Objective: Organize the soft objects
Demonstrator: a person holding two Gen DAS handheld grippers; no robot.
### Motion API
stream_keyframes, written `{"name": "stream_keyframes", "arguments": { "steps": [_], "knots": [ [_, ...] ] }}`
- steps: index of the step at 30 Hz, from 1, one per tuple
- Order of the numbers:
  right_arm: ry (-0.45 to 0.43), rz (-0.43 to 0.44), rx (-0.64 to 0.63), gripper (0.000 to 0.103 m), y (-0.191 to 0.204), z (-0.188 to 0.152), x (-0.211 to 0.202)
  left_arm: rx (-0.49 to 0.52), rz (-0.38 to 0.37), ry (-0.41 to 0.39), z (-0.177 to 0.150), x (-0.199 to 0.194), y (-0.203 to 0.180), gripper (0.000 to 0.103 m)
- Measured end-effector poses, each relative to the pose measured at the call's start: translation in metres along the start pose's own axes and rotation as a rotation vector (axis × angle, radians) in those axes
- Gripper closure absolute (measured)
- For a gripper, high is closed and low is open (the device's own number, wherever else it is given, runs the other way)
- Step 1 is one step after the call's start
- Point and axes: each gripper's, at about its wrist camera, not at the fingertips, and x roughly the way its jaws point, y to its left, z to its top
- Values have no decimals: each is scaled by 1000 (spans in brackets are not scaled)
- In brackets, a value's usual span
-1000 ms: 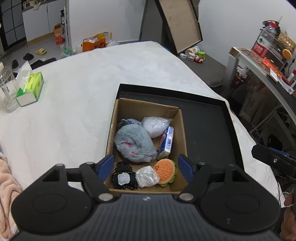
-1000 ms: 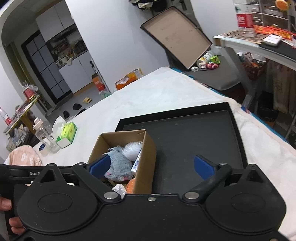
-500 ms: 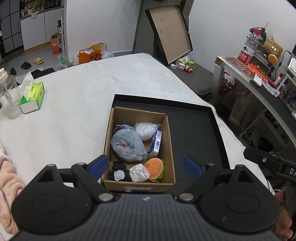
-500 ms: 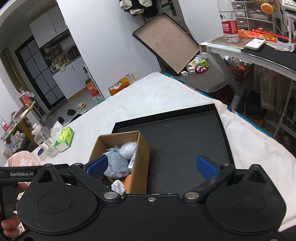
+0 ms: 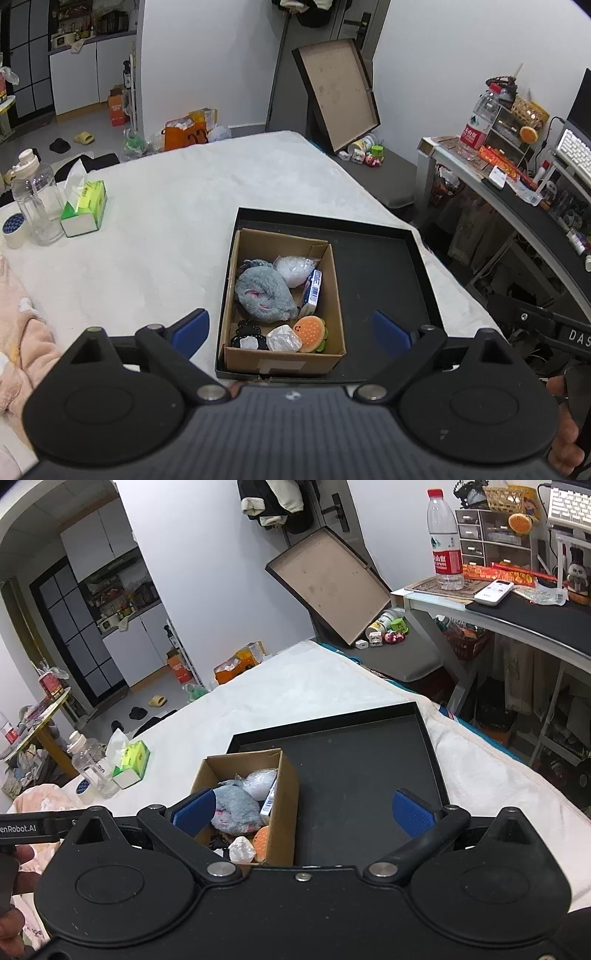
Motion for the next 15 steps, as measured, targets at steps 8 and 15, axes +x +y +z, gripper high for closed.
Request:
{"name": "stream_keyframes", "arguments": {
  "steps": [8, 15],
  "knots": [
    [-16, -12, -35, 0, 7, 2, -25, -2, -10, -36, -4, -30, -3, 9],
    [-18, -34, -46, 0, 9, 1, -43, 2, -22, -61, -8, -52, -9, 8]
  ]
}}
